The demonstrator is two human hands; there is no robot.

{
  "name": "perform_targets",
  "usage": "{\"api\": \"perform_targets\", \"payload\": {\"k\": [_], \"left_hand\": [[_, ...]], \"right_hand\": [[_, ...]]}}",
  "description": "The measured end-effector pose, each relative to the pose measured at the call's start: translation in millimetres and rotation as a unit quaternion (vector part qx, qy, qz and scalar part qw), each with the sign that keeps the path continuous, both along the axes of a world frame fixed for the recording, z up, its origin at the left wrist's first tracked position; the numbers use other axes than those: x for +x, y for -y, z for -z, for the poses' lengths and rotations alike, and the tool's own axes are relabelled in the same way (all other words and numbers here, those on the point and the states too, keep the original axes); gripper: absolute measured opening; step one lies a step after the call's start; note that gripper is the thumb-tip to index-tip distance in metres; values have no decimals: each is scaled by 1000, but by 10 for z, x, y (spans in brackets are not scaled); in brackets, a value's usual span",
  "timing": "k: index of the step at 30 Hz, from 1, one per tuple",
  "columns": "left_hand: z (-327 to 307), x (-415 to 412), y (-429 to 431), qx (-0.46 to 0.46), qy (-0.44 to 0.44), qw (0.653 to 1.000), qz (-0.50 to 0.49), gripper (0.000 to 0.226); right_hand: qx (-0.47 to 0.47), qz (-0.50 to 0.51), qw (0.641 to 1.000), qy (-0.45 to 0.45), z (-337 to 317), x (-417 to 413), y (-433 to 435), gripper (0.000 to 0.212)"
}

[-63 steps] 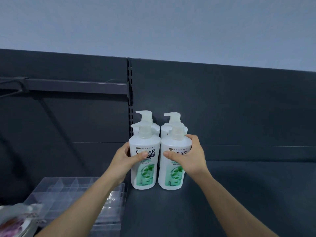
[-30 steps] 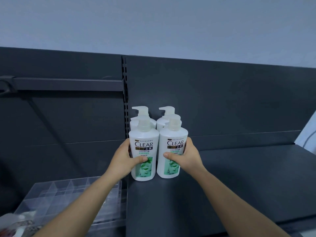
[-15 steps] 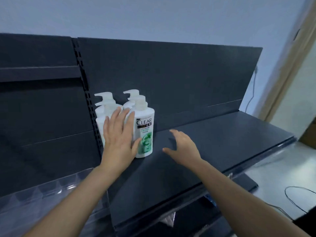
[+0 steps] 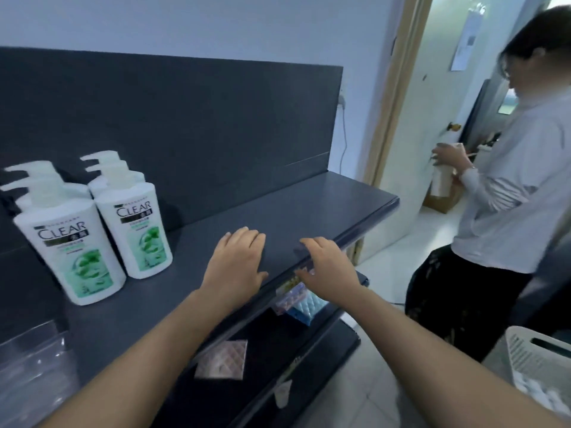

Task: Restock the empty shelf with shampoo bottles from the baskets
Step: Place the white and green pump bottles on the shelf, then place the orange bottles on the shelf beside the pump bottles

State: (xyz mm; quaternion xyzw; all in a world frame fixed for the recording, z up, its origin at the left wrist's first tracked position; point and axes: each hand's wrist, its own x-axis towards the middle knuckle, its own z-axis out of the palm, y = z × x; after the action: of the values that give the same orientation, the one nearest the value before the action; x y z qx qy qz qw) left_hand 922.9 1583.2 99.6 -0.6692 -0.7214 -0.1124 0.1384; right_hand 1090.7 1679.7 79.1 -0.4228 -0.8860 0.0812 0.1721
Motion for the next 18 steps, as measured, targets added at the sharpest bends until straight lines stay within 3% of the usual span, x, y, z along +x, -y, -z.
{"api": "perform_targets", "payload": {"k": [8,18], "left_hand": [[333,1134,-468,-24,-18,994,105,55],[756,2665,-850,-95,-8,972,216,55]], "right_hand": [[-33,99,994,39,180,1347,-21,56],[-106,240,962,76,594,3038,102,60]]}}
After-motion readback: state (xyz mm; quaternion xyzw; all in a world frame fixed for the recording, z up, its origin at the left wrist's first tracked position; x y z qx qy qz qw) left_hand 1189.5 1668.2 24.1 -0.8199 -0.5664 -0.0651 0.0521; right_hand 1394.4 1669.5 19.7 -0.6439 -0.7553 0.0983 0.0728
